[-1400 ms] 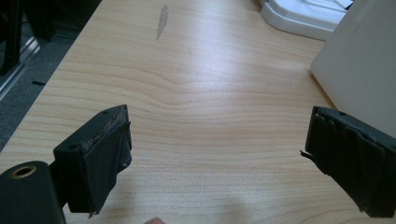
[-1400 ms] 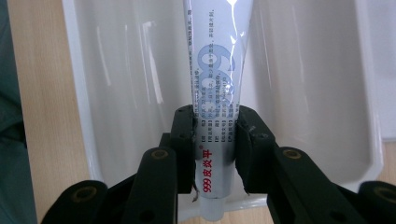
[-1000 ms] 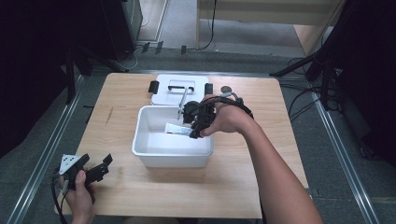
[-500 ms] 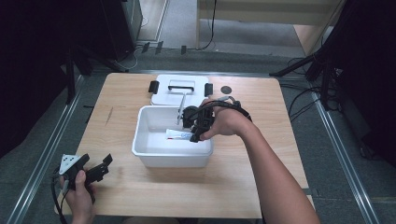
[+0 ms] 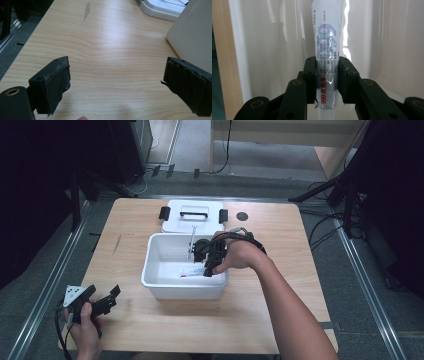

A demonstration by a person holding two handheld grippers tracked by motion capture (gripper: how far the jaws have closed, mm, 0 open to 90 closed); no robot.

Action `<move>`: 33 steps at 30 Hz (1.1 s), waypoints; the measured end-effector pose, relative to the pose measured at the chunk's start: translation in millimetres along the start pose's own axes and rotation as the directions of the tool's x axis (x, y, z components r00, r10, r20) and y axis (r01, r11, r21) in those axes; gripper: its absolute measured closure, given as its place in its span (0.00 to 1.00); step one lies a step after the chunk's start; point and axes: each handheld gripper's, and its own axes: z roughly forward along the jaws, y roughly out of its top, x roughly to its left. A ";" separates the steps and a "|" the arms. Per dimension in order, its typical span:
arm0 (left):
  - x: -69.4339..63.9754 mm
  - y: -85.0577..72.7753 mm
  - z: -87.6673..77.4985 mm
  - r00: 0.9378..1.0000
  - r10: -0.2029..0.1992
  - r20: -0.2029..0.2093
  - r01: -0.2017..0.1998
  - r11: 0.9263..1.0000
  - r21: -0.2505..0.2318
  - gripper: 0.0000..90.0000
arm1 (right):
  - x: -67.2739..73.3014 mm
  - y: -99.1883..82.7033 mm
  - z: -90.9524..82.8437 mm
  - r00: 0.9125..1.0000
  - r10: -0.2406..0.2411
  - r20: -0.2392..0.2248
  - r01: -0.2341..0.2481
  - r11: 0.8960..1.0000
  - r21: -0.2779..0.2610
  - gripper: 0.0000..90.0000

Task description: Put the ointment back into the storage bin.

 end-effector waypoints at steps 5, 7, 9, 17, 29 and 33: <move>0.0 0.0 -0.1 1.000 0.000 0.000 0.000 1.000 0.000 0.08 | 1.3 2.3 7.7 1.000 -0.003 -0.011 0.004 1.000 0.023 0.79; -0.2 0.0 0.0 1.000 -0.001 -0.001 0.001 1.000 0.000 0.08 | 1.0 3.1 10.3 1.000 -0.011 -0.012 0.012 0.999 0.034 0.79; -0.2 0.0 0.0 1.000 -0.001 0.000 0.001 1.000 0.000 0.08 | 2.0 4.2 12.5 1.000 -0.008 -0.015 0.008 0.999 0.043 0.79; 0.1 0.0 -0.3 1.000 0.001 0.001 -0.001 1.000 0.002 0.08 | 3.6 9.2 20.2 1.000 -0.020 -0.017 0.022 0.997 0.072 0.80; 0.0 0.1 0.0 1.000 -0.003 0.001 0.003 1.000 0.003 0.08 | 6.1 14.7 27.8 0.999 -0.029 -0.013 0.031 0.989 0.147 0.79; 0.2 0.0 0.0 1.000 -0.004 0.001 0.004 1.000 0.002 0.08 | 6.5 15.3 29.8 0.999 -0.031 -0.034 0.036 0.986 0.162 0.79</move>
